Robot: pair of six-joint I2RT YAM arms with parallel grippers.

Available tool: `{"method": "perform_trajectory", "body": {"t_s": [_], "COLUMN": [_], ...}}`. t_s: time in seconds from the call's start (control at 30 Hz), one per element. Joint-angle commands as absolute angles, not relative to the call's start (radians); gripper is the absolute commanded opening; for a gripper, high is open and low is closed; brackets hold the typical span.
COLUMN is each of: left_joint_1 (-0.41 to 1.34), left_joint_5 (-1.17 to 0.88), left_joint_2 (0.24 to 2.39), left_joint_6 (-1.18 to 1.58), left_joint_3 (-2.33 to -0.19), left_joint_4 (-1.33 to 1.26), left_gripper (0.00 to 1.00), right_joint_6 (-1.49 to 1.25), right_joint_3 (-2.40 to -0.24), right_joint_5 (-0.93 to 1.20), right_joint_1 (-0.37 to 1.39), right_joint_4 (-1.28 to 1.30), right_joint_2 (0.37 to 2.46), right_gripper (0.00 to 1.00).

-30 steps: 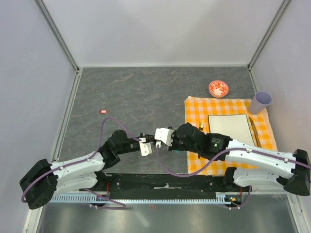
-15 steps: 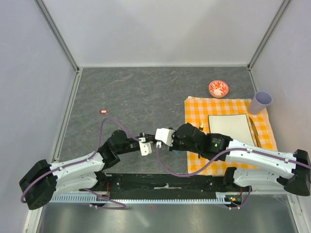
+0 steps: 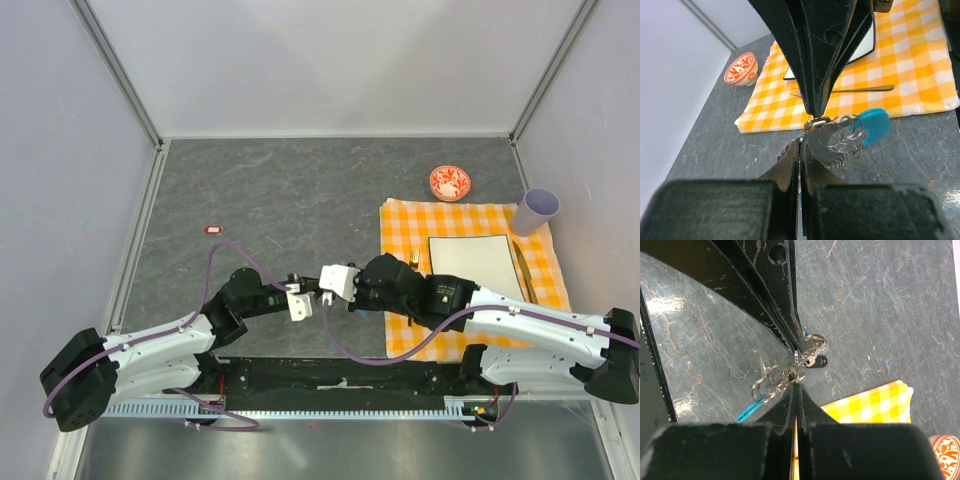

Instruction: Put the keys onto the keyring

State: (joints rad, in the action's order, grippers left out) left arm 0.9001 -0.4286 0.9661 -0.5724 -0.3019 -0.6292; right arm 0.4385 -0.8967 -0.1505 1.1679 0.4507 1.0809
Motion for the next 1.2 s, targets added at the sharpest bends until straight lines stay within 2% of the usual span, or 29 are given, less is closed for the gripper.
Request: {"method": "perform_trajectory", "body": {"t_s": [0.0, 1.17], "left_joint_1": [0.905, 0.911], "left_joint_5": [-0.448, -0.472], "left_joint_2": [0.971, 0.986], "left_joint_6": [-0.591, -0.566], "left_joint_3": [-0.341, -0.359], "left_joint_4": [-0.678, -0.678], "left_gripper": [0.02, 0.02], "right_joint_6": [0.446, 0.451], "right_joint_3": [-0.928, -0.934], "right_joint_5": [-0.115, -0.083], "right_joint_1": [1.173, 1.173], "right_joint_4": [0.425, 0.413], "right_joint_2": [1.057, 1.071], "right_gripper": [0.00, 0.00]}}
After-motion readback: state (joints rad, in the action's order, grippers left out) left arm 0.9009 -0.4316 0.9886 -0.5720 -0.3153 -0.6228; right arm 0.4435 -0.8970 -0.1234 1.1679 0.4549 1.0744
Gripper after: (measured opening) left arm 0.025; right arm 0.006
